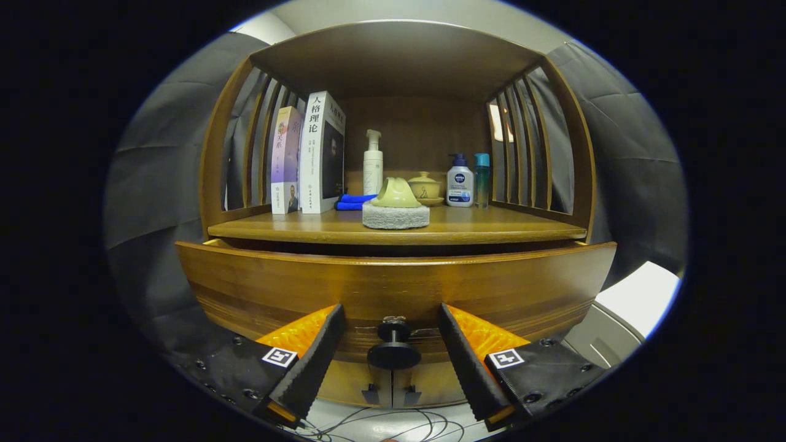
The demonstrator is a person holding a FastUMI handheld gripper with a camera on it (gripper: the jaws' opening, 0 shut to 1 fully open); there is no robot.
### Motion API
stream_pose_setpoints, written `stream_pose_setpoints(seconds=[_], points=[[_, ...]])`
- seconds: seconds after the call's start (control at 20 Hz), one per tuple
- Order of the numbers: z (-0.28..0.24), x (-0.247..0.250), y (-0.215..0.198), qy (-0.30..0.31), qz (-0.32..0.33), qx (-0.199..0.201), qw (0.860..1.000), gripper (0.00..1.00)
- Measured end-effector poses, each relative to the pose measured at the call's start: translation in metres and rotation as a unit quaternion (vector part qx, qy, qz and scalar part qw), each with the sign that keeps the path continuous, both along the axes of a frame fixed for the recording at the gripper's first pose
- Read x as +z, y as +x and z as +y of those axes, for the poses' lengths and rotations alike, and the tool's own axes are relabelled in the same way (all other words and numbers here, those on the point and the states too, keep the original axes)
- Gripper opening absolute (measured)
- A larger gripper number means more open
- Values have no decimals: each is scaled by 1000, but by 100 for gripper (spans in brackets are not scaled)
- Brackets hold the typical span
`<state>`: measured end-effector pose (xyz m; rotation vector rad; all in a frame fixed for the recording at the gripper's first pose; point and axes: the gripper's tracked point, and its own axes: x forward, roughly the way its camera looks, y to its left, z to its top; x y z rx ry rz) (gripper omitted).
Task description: Pull open the drawer, take out the items inside it, and place them on the countertop above the cabinet.
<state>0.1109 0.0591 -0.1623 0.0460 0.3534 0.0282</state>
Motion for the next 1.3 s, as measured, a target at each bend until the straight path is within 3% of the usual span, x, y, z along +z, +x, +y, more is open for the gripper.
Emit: stream_pose_setpoints(seconds=[0.3,0.75,0.95,1.3], points=[[-4,-9,24,-17,12,2,1000,98],[-15,-29,42,11,24,-10,1000,97],[-18,-34,36,16,29,-15,999,98],[-14,16,-11,-20,-20,-10,1000,98]])
